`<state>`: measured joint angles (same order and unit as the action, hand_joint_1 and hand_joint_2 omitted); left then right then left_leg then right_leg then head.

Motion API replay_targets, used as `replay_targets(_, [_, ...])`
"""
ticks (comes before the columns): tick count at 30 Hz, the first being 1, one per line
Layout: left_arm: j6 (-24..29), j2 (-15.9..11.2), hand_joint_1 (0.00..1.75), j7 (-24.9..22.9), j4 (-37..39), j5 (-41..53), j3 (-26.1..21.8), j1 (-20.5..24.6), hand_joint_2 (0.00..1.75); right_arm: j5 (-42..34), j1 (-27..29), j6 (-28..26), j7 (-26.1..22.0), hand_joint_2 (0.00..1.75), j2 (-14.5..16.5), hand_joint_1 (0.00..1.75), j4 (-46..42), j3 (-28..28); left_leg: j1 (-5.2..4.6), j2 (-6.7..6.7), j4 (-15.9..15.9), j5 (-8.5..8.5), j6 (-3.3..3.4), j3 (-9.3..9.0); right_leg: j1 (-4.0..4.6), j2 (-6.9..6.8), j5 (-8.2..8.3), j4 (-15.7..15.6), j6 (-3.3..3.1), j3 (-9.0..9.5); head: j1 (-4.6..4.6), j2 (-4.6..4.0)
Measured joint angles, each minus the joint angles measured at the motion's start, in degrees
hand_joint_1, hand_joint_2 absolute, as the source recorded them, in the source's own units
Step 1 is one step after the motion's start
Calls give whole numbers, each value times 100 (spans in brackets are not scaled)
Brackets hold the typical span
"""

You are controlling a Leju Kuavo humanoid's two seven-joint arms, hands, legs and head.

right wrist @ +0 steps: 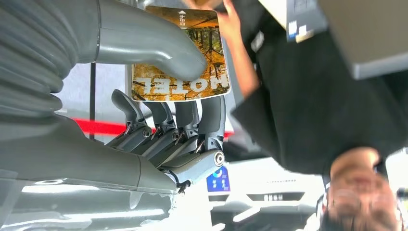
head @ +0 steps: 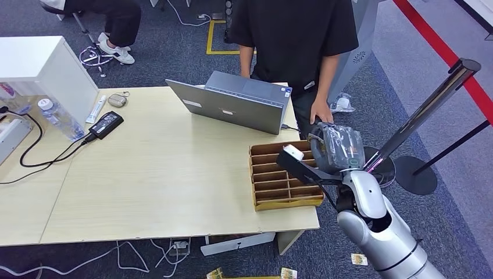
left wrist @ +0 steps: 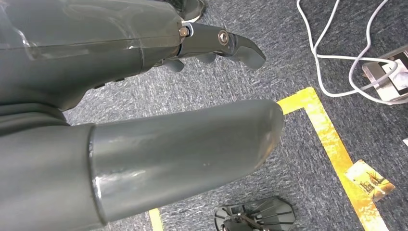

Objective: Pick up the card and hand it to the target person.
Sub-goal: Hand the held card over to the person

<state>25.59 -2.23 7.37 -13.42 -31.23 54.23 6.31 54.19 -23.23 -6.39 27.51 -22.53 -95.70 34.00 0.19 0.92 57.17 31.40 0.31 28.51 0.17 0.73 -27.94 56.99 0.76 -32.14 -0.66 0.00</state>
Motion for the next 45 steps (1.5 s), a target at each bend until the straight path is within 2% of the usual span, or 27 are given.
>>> replay_targets(11, [-63,0,0,-97,0,121,31,63,0,-245,-650,65,-65,175,-242,148,-47,-290,0,0,0,0,0,1,0,-1,0,0,0,0,-1,1])
replay_targets(17, [-107,3,0,-159,-1,216,112,153,0,-527,-1013,-194,-198,175,-246,153,612,-309,0,2,0,0,0,3,0,-3,0,0,0,1,-1,0])
replay_targets(28, [-114,7,0,-216,-1,242,198,187,0,-620,-1171,-554,-301,175,-196,137,1832,-292,0,4,0,0,0,5,0,-5,0,0,0,-1,0,0])
replay_targets(29, [-114,7,0,-216,-1,242,204,187,0,-610,-1171,-565,-301,175,-190,134,1900,-290,0,4,0,0,0,5,0,-5,0,0,0,-1,0,0])
replay_targets(30, [-114,7,0,-216,-1,242,208,187,0,-605,-1171,-575,-301,175,-185,116,1956,-290,0,4,0,0,0,5,0,-5,0,0,0,-1,0,1])
replay_targets(33, [-117,7,0,-220,-1,243,214,186,0,-597,-1170,-593,-300,175,-167,24,2098,-285,1,4,1,0,0,4,0,-5,0,0,0,0,0,1])
replay_targets(34, [-117,7,0,-221,-1,243,216,186,0,-594,-1170,-596,-300,175,-161,7,2139,-280,1,4,1,0,0,4,0,-5,0,0,0,0,0,0])
replay_targets(36, [-119,7,0,-221,-1,244,222,186,0,-587,-1169,-598,-301,175,-149,0,2211,-263,1,3,1,0,0,4,0,-4,0,0,0,0,0,0])
replay_targets(45, [-120,7,0,-208,-1,244,267,185,0,-594,-1160,-628,-294,175,-95,0,2394,-242,0,3,1,0,0,4,0,-4,0,0,0,-1,-1,0])
